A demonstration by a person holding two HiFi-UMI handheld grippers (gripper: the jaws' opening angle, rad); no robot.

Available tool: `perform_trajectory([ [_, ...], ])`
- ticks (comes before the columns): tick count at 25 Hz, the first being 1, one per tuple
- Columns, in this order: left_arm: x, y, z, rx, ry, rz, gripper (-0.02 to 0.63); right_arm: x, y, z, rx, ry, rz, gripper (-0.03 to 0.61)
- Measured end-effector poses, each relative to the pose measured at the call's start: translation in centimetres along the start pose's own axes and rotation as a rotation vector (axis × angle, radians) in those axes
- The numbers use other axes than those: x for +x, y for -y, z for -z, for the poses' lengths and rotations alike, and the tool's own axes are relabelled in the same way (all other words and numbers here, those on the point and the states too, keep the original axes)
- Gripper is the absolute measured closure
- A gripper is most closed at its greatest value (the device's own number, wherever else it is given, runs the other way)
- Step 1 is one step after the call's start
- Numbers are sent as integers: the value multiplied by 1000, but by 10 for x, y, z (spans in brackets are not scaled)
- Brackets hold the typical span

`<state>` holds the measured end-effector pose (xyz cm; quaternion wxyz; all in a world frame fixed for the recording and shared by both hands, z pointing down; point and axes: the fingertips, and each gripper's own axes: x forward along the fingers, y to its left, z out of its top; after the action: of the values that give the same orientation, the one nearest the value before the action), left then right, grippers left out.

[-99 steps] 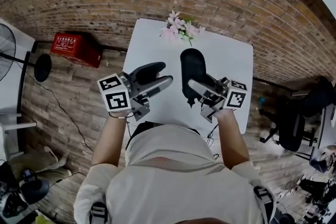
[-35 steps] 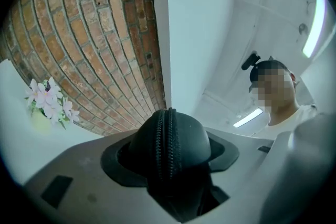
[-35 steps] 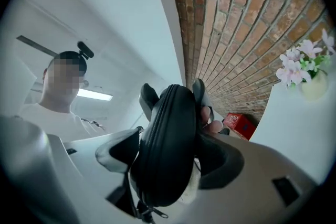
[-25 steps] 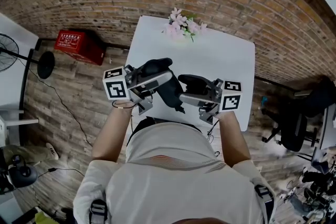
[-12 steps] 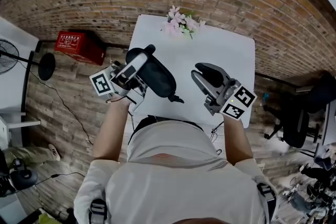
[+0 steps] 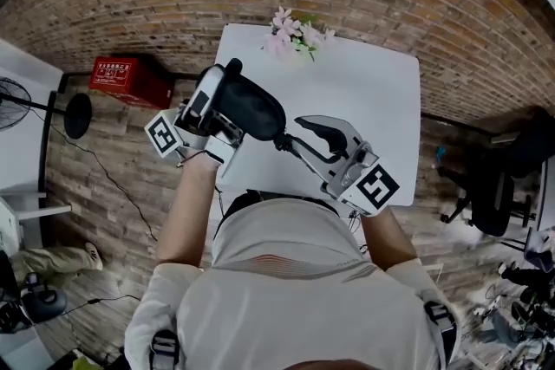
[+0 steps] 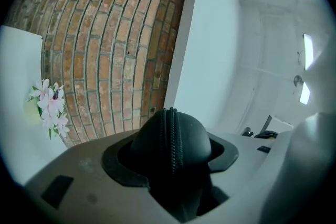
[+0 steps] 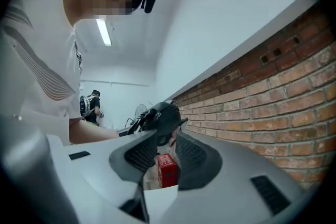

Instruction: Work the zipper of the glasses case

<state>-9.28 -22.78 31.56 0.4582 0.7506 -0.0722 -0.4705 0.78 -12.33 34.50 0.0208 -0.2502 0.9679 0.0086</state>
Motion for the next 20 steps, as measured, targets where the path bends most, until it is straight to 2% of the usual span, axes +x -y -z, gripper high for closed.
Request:
perform_trajectory([
  [4, 0, -3, 2, 25, 5, -16, 348, 1, -7, -2, -82, -5, 30, 421],
  [10, -1, -10, 5, 13, 9, -41, 348, 6, -9, 2, -99, -32, 37, 423],
  [14, -4, -14, 3, 41, -5, -74, 347, 7, -8, 9, -141, -62, 66, 462],
  [17, -6, -16, 4, 70, -25, -92, 348, 3, 0, 13, -157, -78, 114, 528],
  [20, -7, -17, 2, 84, -23, -98, 348, 3, 4, 13, -160, -80, 115, 528],
])
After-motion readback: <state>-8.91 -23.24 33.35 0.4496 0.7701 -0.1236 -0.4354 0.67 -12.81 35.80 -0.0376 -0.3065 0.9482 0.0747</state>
